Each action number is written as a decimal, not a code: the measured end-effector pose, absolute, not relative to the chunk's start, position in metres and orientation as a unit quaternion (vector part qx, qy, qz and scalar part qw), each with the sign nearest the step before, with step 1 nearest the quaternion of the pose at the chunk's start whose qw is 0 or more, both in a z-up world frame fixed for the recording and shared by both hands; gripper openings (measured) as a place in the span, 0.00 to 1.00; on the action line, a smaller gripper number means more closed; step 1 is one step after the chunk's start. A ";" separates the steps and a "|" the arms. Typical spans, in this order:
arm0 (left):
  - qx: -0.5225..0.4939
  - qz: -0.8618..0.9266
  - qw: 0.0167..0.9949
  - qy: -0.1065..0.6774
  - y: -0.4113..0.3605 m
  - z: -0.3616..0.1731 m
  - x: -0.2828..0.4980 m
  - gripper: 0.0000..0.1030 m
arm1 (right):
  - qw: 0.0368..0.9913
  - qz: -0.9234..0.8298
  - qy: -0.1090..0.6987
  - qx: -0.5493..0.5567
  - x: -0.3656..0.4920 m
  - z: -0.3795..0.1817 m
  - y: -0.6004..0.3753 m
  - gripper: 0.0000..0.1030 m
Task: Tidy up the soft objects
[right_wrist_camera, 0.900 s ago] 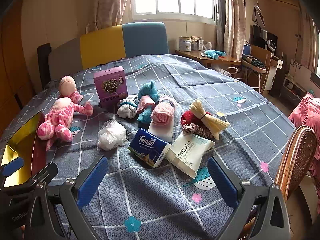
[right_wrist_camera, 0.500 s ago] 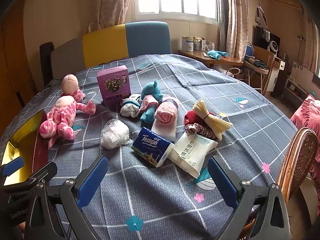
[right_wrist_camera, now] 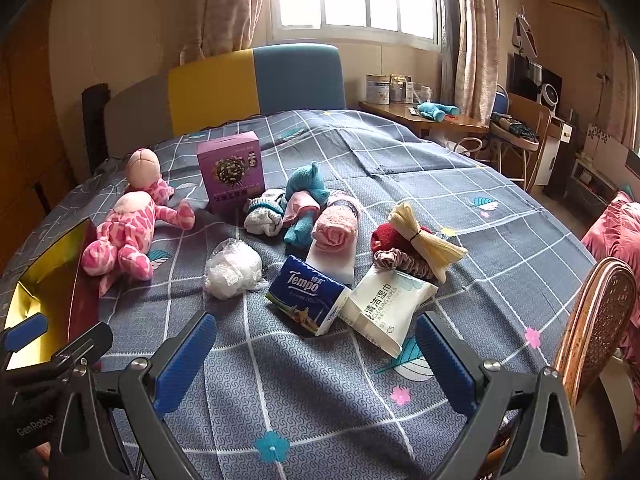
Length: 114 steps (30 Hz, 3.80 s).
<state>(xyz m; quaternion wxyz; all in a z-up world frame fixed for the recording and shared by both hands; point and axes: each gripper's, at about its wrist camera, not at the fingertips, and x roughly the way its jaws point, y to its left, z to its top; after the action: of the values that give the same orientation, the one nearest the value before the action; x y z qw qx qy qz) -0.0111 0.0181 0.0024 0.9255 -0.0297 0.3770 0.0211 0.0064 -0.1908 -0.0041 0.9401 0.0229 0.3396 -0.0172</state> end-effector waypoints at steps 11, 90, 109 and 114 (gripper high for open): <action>-0.031 0.021 0.926 0.377 0.018 0.003 -0.012 1.00 | 0.940 -0.017 0.339 0.023 0.006 -0.004 -0.190 0.99; -0.137 -0.208 0.806 0.537 -0.087 -0.056 0.110 0.21 | 0.913 -0.026 0.398 0.087 0.035 -0.005 -0.335 0.97; -0.115 -0.163 0.817 0.542 -0.124 -0.075 0.150 0.59 | 0.910 -0.001 0.397 0.119 0.035 -0.005 -0.341 0.97; -0.087 -0.194 0.826 0.522 -0.119 -0.064 0.137 0.45 | 0.902 0.013 0.409 0.136 0.052 0.002 -0.350 0.89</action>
<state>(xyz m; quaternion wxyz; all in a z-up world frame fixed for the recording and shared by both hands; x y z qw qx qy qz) 0.1369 -0.1186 -0.0641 0.8257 -0.0871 0.5224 -0.1943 0.0519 -0.3497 0.0018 0.9024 0.1360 0.4088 0.0130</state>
